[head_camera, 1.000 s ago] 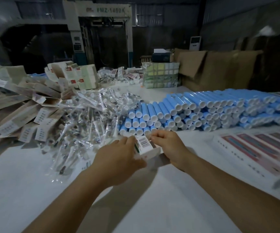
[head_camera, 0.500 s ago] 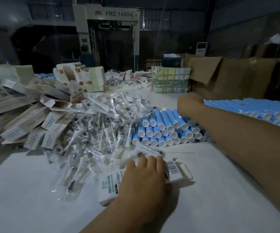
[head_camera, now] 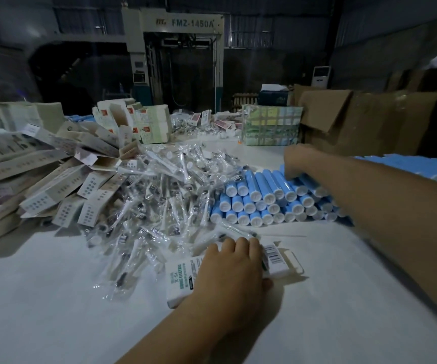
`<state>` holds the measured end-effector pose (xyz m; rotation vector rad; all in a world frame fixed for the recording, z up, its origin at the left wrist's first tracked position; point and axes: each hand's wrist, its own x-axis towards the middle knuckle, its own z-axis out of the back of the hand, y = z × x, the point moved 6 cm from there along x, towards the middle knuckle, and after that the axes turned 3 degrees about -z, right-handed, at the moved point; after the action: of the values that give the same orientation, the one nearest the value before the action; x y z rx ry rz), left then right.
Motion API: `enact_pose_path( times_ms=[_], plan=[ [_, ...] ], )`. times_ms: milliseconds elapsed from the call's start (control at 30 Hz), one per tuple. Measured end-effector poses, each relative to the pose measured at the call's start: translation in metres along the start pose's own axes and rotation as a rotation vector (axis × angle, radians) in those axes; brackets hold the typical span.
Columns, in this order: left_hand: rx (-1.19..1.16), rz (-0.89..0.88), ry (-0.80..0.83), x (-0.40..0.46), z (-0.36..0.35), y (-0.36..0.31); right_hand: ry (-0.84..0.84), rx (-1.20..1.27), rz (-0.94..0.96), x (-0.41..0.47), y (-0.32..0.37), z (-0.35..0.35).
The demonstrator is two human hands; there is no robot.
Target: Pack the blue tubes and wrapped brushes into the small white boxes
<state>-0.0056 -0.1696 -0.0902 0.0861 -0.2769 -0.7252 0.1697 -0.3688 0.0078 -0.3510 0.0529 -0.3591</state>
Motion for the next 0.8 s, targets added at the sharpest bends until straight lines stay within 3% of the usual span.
enact_pose_path(
  times_ms=[133, 267, 400, 600, 700, 800],
  plan=[
    [-0.001, -0.001, -0.037, -0.004, 0.001, 0.004, -0.131, 0.305, 0.006, -0.026, -0.015, 0.016],
    [-0.024, 0.047, -0.083, -0.005, 0.005, 0.014, -0.247, 1.069, 0.047, -0.077, -0.043, 0.02],
    [-0.071, 0.117, -0.137, -0.006, 0.013, 0.022, -0.332, 1.729, 0.008, -0.136, -0.058, -0.03],
    [-0.099, 0.134, -0.18, -0.007, 0.017, 0.02, -0.396, 2.069, -0.067, -0.168, -0.04, -0.089],
    [-0.094, 0.15, -0.184, -0.009, 0.018, 0.019, -0.465, 2.109, -0.112, -0.172, -0.038, -0.093],
    [-0.078, 0.148, -0.173, -0.009, 0.018, 0.015, -0.385, 2.104, -0.108, -0.177, -0.025, -0.1]
  ],
)
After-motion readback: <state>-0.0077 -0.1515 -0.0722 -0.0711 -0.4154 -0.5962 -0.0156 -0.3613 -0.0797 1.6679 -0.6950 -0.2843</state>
